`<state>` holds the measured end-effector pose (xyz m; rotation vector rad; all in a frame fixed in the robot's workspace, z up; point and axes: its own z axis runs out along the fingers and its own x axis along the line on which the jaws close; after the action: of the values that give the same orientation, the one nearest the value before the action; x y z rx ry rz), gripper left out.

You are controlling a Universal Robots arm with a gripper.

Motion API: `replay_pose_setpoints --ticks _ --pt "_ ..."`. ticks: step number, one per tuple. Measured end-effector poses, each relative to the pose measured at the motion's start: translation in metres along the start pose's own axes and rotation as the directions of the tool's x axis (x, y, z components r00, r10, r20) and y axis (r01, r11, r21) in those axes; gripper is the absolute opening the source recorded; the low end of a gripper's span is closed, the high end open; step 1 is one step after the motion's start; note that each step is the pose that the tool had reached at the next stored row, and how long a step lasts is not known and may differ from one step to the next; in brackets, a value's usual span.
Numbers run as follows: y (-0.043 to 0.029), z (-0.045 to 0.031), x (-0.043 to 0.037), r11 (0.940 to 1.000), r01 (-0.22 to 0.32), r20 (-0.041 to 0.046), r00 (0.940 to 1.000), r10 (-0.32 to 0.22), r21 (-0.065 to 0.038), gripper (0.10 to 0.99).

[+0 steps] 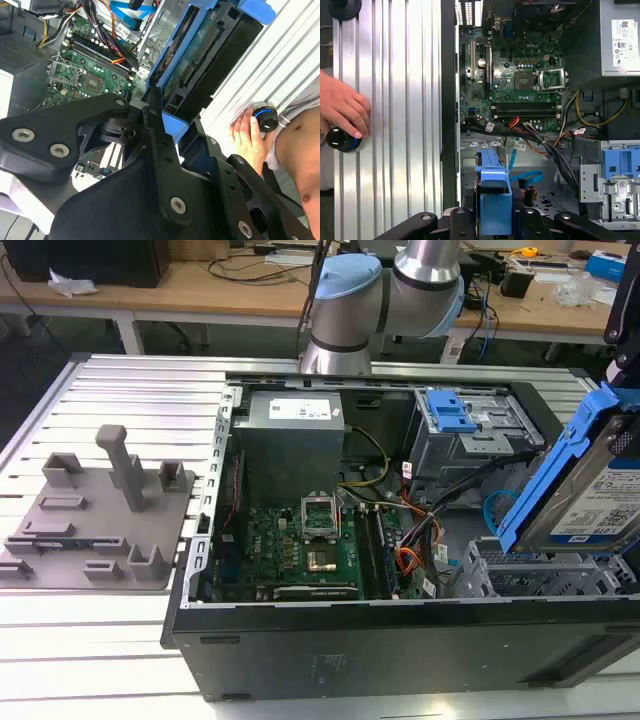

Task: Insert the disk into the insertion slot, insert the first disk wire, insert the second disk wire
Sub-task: 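Insert the disk into the insertion slot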

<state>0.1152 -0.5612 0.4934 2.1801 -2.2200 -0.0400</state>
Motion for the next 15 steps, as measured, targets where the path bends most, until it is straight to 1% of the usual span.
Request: replay_pose_setpoints --ticks 11,12,13,14,15 --pt "0.0 0.0 0.0 1.0 0.0 0.0 1.0 0.0 0.0 0.365" --pt "0.0 -0.0001 0.0 1.0 0.0 0.0026 1.0 0.0 0.0 0.365" --pt "0.0 0.0 0.0001 1.0 0.0 0.0071 1.0 0.0 0.0 0.365" --pt "0.0 0.0 0.0002 1.0 0.001 0.0157 0.9999 0.0 0.0 0.365" --pt "0.0001 0.0 0.0006 1.0 0.002 0.0406 0.9992 -0.002 -0.001 0.365"
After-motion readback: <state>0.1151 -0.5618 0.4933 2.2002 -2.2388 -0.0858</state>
